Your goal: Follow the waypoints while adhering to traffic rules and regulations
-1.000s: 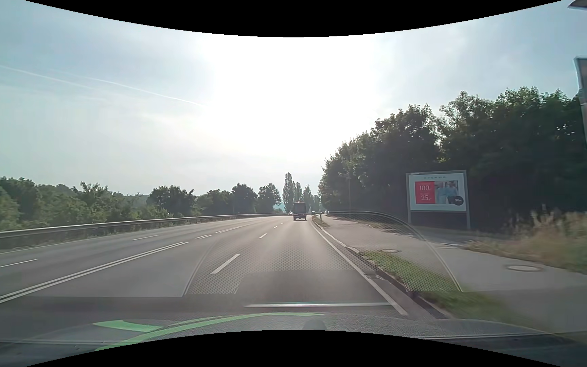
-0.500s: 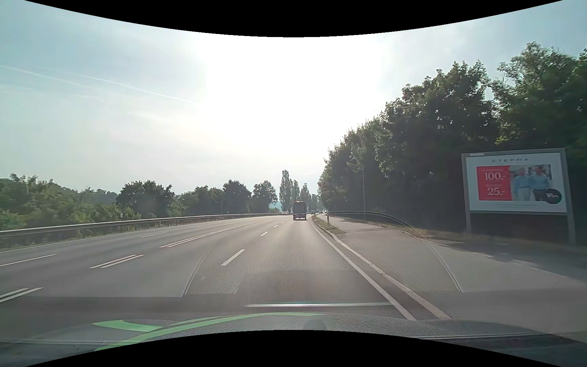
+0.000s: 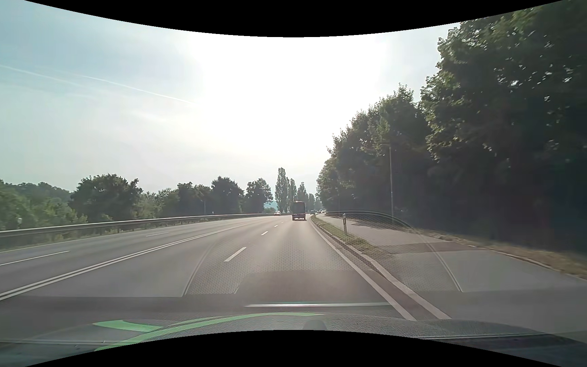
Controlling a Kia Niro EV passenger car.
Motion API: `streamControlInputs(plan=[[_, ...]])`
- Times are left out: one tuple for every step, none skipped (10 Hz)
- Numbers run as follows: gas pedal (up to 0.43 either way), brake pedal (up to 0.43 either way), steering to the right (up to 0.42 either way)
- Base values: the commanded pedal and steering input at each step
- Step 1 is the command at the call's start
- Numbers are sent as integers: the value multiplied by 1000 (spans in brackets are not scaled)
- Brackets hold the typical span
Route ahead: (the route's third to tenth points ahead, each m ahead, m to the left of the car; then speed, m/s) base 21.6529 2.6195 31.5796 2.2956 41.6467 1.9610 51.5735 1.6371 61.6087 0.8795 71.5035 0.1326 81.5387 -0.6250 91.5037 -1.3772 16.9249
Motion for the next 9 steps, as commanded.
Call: streamControlInputs(plan=[[280, 0, 3], [280, 0, 3], [280, 0, 3], [268, 0, 3], [220, 0, 3], [220, 0, 3], [220, 0, 4], [220, 0, 5], [220, 0, 5]])
